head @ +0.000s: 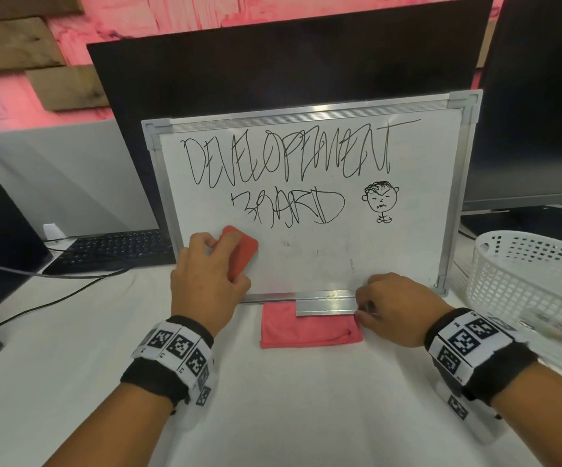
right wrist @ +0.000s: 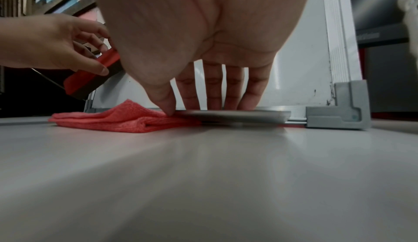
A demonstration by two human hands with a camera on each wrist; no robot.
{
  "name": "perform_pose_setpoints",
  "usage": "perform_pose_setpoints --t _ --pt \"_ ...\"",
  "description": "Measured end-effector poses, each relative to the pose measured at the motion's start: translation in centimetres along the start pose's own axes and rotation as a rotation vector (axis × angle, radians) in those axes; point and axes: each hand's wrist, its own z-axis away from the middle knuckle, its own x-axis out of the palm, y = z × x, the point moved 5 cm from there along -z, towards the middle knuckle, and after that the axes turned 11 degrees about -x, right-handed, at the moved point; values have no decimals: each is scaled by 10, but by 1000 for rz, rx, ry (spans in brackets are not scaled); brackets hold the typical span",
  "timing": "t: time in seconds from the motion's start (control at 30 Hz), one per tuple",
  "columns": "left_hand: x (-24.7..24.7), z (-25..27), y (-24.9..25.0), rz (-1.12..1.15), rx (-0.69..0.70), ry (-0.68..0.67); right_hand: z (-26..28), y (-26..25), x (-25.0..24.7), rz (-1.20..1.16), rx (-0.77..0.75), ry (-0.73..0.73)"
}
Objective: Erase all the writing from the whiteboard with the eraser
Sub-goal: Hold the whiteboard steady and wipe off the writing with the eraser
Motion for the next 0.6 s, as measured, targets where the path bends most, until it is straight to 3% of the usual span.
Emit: perform_pose_setpoints --t 0.1,0.27,0.4,0.6 --pt "-3 -3 0 40 -12 42 0 0 0 0 -1 -1" --pt "7 5 14 26 145 -38 0 1 1 6 -5 6" --pt "1 -2 18 116 71 69 0 0 0 2 -14 2" --pt "10 7 34 91 127 -23 0 1 2 5 -18 -18"
